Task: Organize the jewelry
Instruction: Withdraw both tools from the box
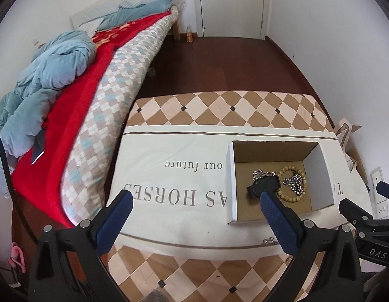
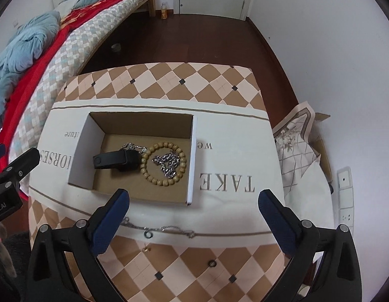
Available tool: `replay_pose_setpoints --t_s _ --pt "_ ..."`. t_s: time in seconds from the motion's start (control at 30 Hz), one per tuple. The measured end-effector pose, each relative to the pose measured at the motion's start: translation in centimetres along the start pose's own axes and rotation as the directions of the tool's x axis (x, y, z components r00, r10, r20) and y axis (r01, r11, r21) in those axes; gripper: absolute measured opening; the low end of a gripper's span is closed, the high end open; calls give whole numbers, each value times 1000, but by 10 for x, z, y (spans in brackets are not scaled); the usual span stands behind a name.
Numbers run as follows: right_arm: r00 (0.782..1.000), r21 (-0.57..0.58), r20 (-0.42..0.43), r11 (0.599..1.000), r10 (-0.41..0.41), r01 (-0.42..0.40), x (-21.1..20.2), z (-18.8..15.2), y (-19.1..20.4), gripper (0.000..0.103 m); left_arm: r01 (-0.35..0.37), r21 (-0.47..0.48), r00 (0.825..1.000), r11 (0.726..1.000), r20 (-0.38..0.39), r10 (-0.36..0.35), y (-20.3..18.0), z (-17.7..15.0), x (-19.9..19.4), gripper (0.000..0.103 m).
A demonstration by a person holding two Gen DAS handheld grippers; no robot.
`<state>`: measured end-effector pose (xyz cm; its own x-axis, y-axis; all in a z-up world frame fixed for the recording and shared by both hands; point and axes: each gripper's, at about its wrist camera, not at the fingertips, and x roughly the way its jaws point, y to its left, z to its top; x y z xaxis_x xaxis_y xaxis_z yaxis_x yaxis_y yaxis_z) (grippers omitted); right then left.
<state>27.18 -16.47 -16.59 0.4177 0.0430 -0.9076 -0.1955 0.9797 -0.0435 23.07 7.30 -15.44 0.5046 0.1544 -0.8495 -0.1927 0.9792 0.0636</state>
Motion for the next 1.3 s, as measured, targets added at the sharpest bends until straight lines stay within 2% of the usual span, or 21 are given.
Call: replay_pose_setpoints --t_s 0.2,0.63,0.8,0.9,0.97,1.03,1.13,1.2,1.23,1.3 --pt "999 12 51 1000 9 -10 -31 -14 2 103 -19 -21 999 1000 48 20 8 -12 -33 103" --pt "981 20 193 1000 10 -15 -115 -42 7 103 -2 -37 986 999 164 8 15 -38 -109 103" --pt "975 26 219 999 24 -30 -135 -53 9 103 0 -52 984 999 180 10 13 -47 -124 103" --pt "970 34 238 997 57 -67 -141 -60 8 103 -31 -66 981 997 188 43 11 -51 -124 103" --pt "959 33 269 994 90 -103 -140 -65 4 103 -61 -72 981 995 181 74 11 -53 -117 103" --pt "961 30 269 997 61 -72 -131 -70 0 103 -74 -85 981 994 175 88 13 -57 -105 103" --pt "981 62 195 998 17 -29 -98 -78 -13 103 -108 -91 980 990 155 122 14 -64 -87 103" --pt "990 102 136 993 40 -54 -69 -84 -26 100 -185 -79 971 979 141 195 13 -70 -70 103" --pt "994 121 96 990 58 -69 -50 -89 -32 96 -201 -72 969 977 131 209 13 -73 -62 103" --pt "996 137 56 988 68 -75 -25 -94 -38 69 -240 -57 964 969 100 245 12 -78 -44 103"
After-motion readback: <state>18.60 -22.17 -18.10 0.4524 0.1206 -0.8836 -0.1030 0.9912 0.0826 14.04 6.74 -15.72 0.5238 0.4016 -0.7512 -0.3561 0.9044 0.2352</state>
